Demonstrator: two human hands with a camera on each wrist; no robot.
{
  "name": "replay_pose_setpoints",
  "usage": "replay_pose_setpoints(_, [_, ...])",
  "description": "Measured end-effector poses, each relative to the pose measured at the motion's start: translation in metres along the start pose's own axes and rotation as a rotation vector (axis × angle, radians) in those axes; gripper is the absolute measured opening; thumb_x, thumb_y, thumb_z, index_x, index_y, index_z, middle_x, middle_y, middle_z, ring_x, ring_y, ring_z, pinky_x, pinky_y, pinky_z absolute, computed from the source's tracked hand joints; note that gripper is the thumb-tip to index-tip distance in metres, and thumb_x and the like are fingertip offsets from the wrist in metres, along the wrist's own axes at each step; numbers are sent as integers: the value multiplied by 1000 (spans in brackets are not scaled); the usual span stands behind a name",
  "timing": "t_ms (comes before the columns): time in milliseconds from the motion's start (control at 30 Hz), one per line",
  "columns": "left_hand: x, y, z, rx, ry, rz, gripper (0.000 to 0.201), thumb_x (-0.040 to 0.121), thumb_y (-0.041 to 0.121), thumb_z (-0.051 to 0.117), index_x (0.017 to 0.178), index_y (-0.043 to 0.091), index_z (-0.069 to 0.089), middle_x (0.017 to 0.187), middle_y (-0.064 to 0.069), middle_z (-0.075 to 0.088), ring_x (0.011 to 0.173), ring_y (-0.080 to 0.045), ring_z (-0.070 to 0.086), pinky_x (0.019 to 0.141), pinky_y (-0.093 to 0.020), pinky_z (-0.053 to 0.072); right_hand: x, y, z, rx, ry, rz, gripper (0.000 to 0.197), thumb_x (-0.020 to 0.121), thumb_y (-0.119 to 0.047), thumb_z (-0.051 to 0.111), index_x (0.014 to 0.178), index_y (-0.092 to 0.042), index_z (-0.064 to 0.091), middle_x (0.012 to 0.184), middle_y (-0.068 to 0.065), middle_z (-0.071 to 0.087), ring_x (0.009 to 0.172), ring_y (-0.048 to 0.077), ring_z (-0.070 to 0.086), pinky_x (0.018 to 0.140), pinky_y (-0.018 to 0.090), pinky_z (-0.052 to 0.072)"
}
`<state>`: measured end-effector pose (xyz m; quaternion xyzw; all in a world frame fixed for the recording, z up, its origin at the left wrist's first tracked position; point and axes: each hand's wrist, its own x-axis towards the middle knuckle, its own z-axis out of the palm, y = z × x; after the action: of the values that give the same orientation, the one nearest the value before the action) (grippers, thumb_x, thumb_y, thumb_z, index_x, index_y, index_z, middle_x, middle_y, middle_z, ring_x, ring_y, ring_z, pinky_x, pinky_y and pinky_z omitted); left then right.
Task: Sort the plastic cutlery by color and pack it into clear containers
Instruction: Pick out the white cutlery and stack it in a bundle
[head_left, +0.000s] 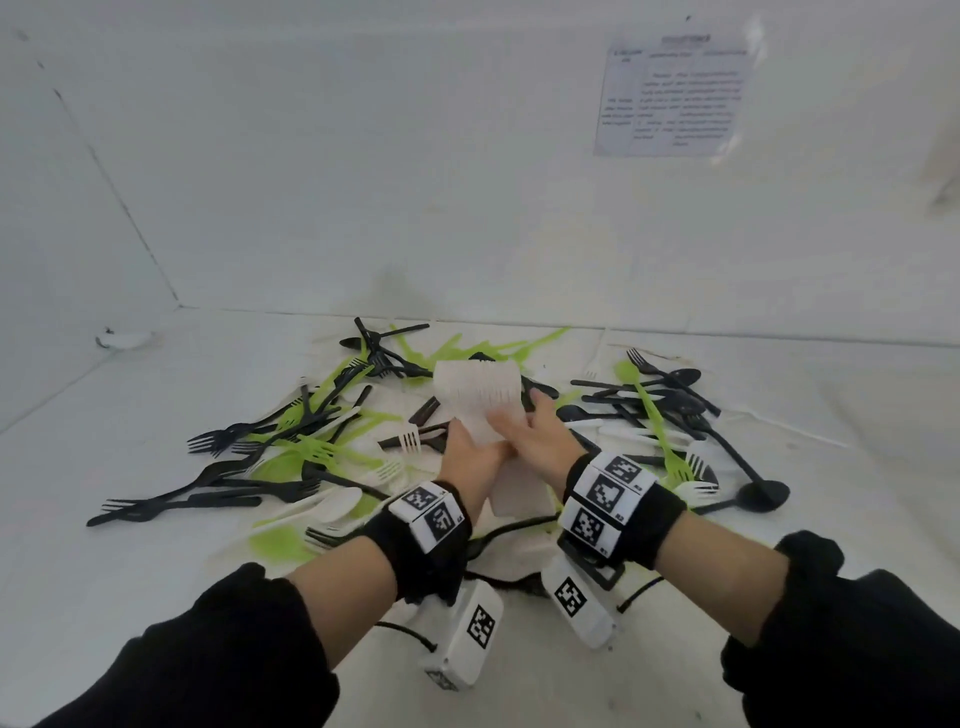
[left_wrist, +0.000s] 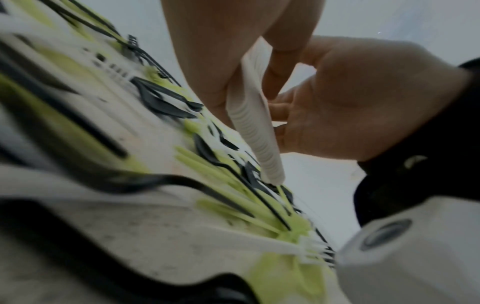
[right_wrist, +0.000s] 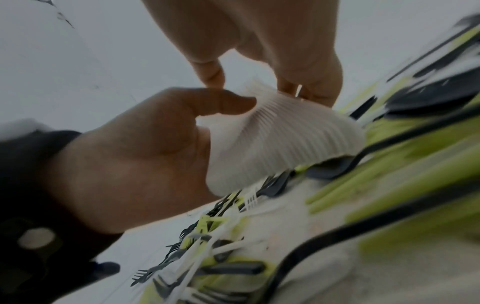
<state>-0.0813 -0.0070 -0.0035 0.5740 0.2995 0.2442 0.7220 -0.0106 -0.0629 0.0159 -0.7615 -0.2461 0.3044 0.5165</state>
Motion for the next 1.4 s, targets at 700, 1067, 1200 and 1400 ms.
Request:
replay_pose_setpoints(700, [-81,-16,203,-256,-456,-370,43,102,30,21,124,13,54,104,-5,64,85,-13,60,71,-27,49,-107,42,-212,-547,187,132,80,60,-47,74,124,-6,48,120,9,60,107,25,57,91,34,47])
replay_pose_setpoints(1067, [-107,-34,341,-407,-463,-328,32,102,26,30,113,12,57,93,-4,64,86,-17,58,78,-36,50,-124,68,-363,-643,62,71,52,71,-34,78,111,-10,54,102,1,58,90,17,54,69,24,42])
replay_pose_setpoints(1200, [-114,-44,387,-408,-447,-282,33,102,27,31,82,17,55,77,0,59,80,-14,56,74,-32,49,-127,81,-408,-705,118,43,53,70,-34,77,113,-10,56,108,3,61,100,21,58,87,33,47])
replay_pose_setpoints(1400, [-110,-63,432,-155,-239,-106,24,98,18,33,102,14,56,97,2,50,93,-14,43,72,-22,36,-125,87,-462,-793,107,66,53,65,-37,76,110,-13,61,104,4,65,95,23,61,85,34,51])
